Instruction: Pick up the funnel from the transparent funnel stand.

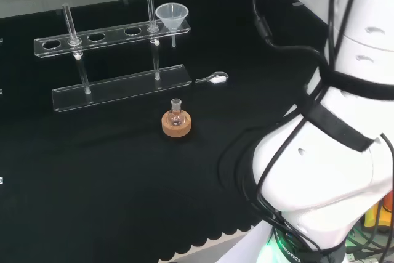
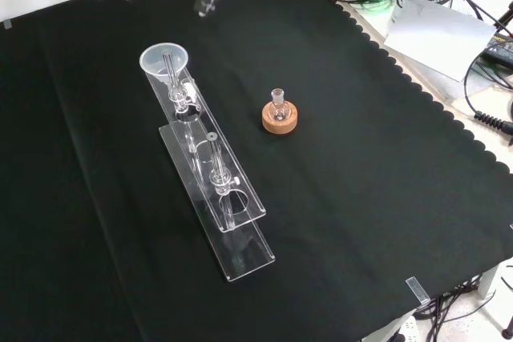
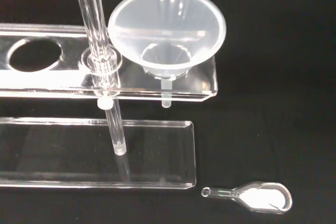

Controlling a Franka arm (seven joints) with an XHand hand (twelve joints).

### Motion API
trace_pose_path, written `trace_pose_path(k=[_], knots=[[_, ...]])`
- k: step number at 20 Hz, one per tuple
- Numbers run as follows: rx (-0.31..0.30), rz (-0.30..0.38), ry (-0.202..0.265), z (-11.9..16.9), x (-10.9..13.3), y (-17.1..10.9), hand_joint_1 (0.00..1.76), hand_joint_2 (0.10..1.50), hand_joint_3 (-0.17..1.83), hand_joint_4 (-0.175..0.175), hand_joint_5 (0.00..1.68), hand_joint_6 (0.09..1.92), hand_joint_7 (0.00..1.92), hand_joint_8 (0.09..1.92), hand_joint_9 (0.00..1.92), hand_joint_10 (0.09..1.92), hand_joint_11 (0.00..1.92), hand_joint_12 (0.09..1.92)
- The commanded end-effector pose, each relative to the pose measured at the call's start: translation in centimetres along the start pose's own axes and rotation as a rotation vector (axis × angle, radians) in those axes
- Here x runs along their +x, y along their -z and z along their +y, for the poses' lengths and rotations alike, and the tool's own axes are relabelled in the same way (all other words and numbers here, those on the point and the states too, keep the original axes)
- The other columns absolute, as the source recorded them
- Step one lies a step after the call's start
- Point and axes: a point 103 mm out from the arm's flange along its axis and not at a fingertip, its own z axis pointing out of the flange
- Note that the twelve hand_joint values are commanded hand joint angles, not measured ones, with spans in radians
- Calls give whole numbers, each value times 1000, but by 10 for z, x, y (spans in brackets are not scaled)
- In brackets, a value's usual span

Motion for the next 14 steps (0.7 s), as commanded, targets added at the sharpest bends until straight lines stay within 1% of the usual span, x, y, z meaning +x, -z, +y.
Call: trace_pose_path(k=[1, 5, 9, 14], knots=[[69, -32, 17, 21, 7, -19, 616, 777, 315, -47, 245, 87, 77, 700, 284, 761, 193, 1481], [114, -44, 17, 31, 5, -32, 635, 755, 335, -53, 210, 87, 42, 691, 271, 766, 199, 1484], [149, -60, 16, 40, 3, -42, 650, 712, 399, -55, 170, 87, 4, 688, 224, 798, 204, 1487], [172, -87, 15, 46, 1, -49, 661, 684, 443, -58, 176, 87, 0, 685, 223, 816, 212, 1492]])
